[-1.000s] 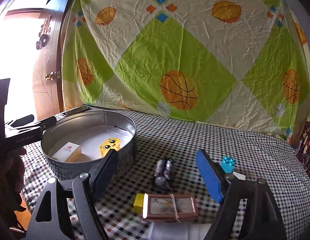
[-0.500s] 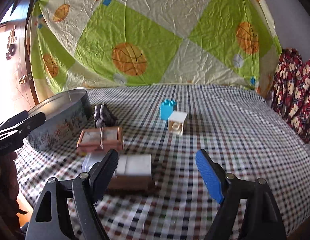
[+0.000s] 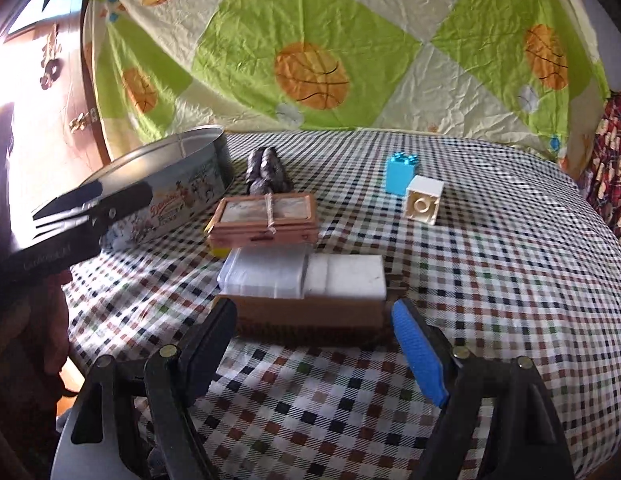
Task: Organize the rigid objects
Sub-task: 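Move both tools back toward the remaining objects on the cloth, then grasp the brown wooden bar with the right tool and lift it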
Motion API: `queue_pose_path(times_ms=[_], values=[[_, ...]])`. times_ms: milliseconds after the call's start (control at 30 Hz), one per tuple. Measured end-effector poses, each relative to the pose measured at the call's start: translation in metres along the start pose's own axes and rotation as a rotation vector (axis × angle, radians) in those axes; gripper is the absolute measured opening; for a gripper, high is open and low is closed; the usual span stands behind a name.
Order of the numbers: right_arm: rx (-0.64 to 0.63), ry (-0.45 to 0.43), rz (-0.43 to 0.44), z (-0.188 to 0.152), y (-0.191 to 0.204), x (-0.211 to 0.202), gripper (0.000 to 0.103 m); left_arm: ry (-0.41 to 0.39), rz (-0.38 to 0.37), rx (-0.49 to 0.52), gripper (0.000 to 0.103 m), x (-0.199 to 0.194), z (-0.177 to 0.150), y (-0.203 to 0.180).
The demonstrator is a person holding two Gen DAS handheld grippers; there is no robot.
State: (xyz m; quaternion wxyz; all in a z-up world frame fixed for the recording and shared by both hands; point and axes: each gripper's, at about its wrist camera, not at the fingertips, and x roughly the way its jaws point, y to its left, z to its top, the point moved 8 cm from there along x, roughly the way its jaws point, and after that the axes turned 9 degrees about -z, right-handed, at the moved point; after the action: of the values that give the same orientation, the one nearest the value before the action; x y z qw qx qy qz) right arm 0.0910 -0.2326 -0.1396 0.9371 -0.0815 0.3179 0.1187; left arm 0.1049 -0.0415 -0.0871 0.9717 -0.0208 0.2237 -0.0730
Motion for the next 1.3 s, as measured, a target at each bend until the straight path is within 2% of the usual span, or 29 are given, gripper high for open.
queue_pose_path(times_ms=[167, 267, 367, 467, 533, 633, 700, 767, 833, 933, 1067, 1167, 1300], values=[[-0.045, 0.021, 0.037, 0.002, 0.006, 0.003, 0.082, 0.003, 0.0, -0.003, 0.103, 0.001, -0.001, 0.001], [-0.084, 0.078, -0.04, 0.001, 0.0, 0.019, 0.082, 0.011, -0.003, 0.01, 0.103, 0.003, -0.001, -0.003], [-0.043, 0.126, -0.044, 0.004, -0.008, 0.033, 0.082, 0.019, -0.011, 0.025, 0.103, 0.006, 0.0, -0.007], [-0.037, 0.117, -0.041, 0.011, -0.01, 0.034, 0.081, 0.025, -0.017, 0.032, 0.103, 0.009, 0.003, -0.01], [-0.056, 0.13, -0.019, 0.012, -0.005, 0.035, 0.076, 0.029, -0.02, 0.04, 0.103, 0.01, 0.005, -0.012], [-0.076, 0.13, -0.005, 0.01, -0.003, 0.035, 0.075, 0.029, -0.019, 0.047, 0.103, 0.011, 0.005, -0.013], [-0.066, 0.133, 0.01, 0.008, -0.006, 0.032, 0.064, 0.033, -0.021, 0.046, 0.103, 0.012, 0.003, -0.013], [-0.043, 0.147, 0.047, 0.004, -0.009, 0.029, 0.048, 0.038, -0.021, 0.047, 0.103, 0.014, 0.001, -0.013], [-0.047, 0.148, 0.064, 0.002, -0.008, 0.028, 0.045, 0.036, -0.013, 0.056, 0.103, 0.014, 0.001, -0.014], [-0.076, 0.154, 0.102, 0.0, -0.002, 0.023, 0.045, 0.035, -0.012, 0.063, 0.103, 0.014, 0.001, -0.016], [-0.127, 0.158, 0.213, -0.002, 0.015, 0.01, 0.045, 0.028, -0.021, 0.06, 0.103, 0.013, 0.001, -0.015], [-0.172, 0.146, 0.217, -0.004, 0.029, 0.006, 0.045, 0.028, -0.017, 0.061, 0.103, 0.013, 0.001, -0.015], [-0.155, 0.135, 0.221, 0.004, 0.036, 0.019, 0.045, 0.026, -0.02, 0.062, 0.103, 0.012, 0.001, -0.015]])
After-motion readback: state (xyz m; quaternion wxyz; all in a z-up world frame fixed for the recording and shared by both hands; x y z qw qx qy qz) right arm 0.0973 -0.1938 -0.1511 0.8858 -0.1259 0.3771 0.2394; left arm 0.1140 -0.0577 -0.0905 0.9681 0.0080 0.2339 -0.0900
